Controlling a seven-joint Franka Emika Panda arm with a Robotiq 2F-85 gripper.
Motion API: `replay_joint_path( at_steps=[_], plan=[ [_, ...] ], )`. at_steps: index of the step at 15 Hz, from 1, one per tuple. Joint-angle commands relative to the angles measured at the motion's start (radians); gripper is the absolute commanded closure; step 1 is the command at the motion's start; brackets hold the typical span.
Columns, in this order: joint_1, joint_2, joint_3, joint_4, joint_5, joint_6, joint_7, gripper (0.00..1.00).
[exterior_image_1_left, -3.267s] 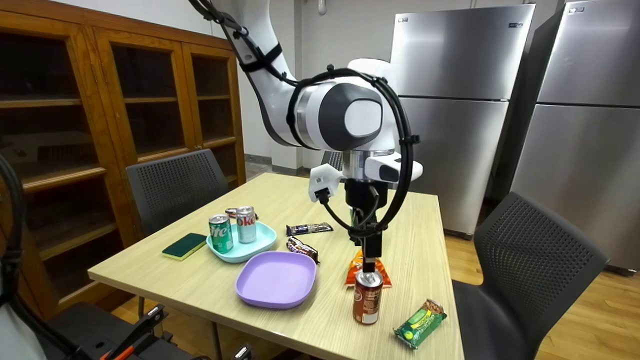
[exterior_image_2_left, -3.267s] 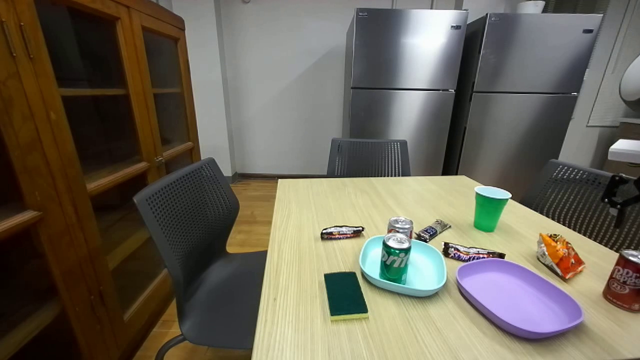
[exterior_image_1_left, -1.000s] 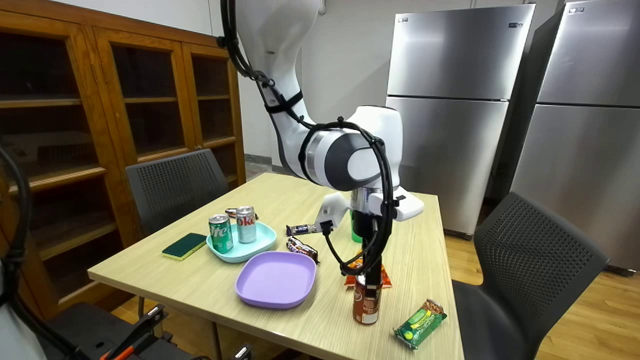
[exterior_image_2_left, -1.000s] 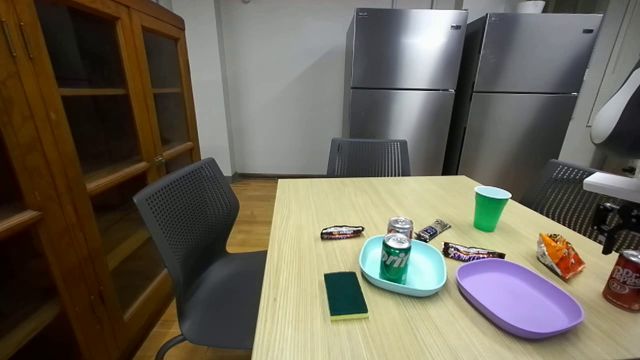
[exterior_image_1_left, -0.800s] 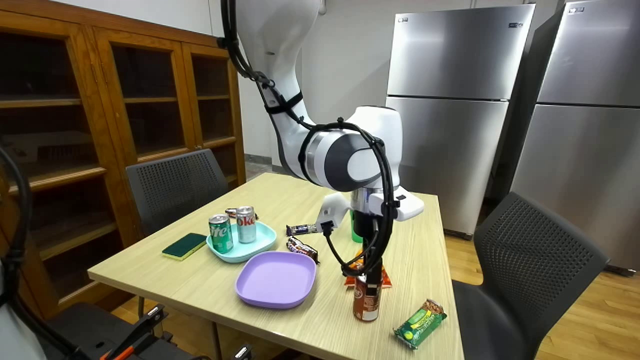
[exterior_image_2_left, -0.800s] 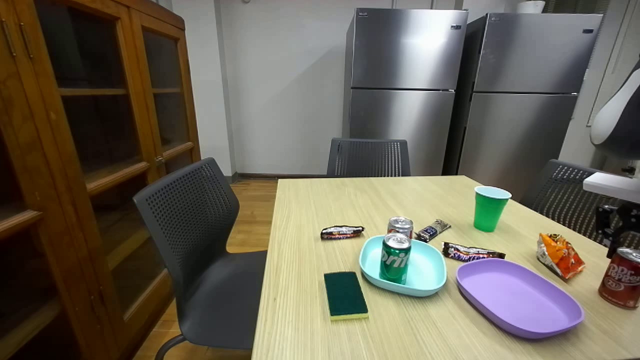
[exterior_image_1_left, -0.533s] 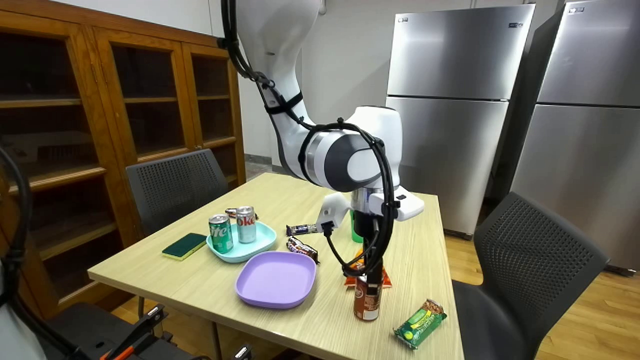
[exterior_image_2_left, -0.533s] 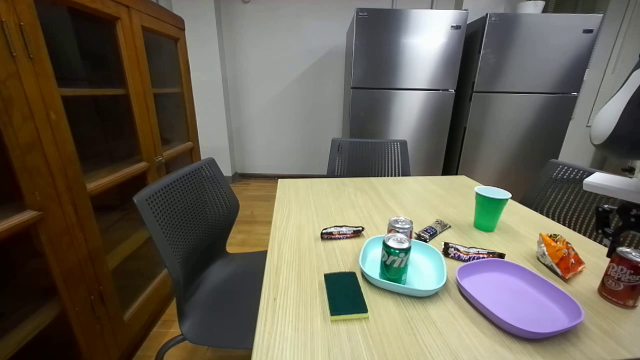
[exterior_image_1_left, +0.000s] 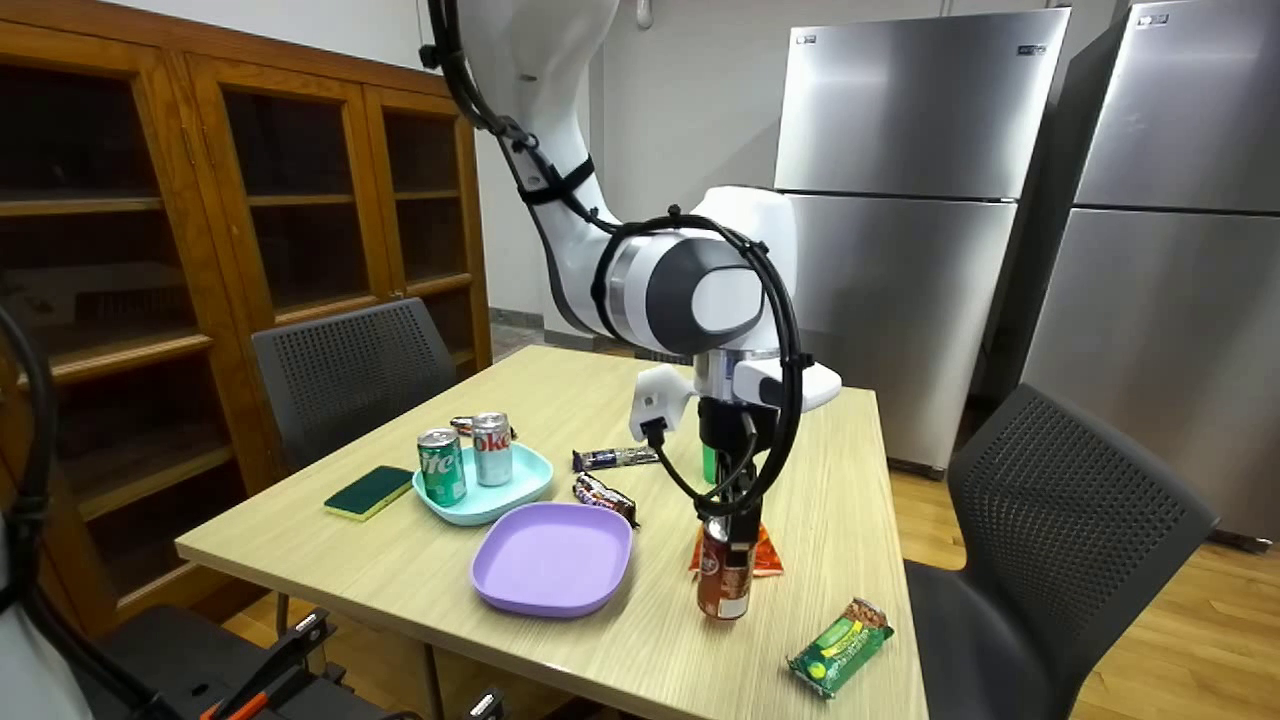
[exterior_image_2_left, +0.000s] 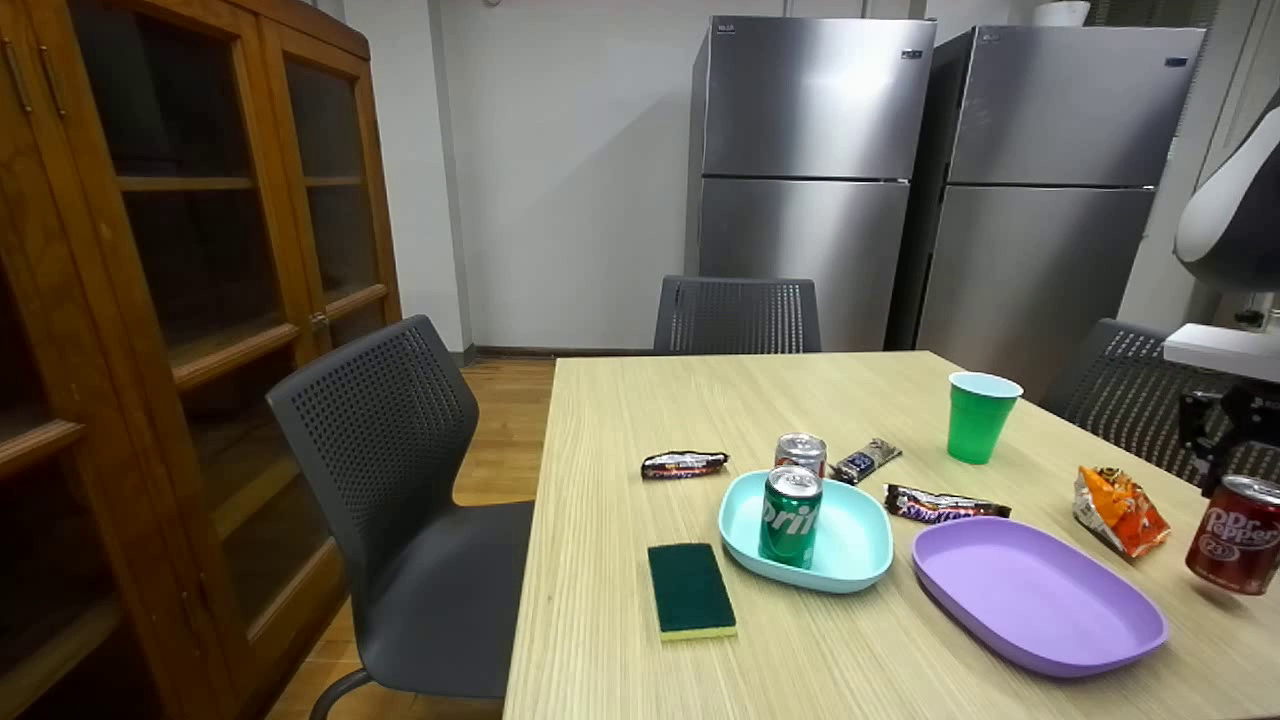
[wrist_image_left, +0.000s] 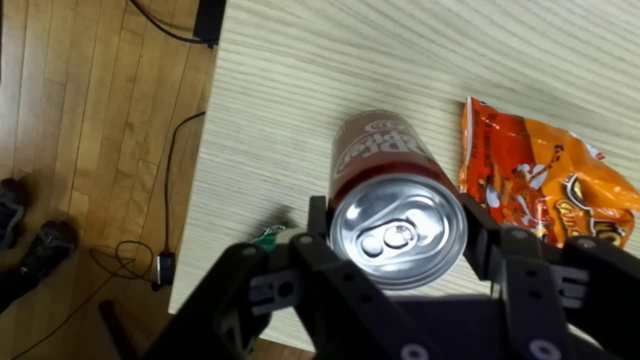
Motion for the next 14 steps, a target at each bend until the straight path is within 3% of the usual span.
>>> replay_joint_path(
  at_steps=[1,6,14],
  plan=[
    [0.032,-0.123,-0.008,-0.023,-0.051,-0.087,-0.020,0.62],
    [0.058,-0.210,0.040,-0.020,-0.084,-0.142,-0.003,0.62],
    [0.095,-0.241,0.163,-0.017,-0.017,-0.153,0.035,0.62]
  ],
)
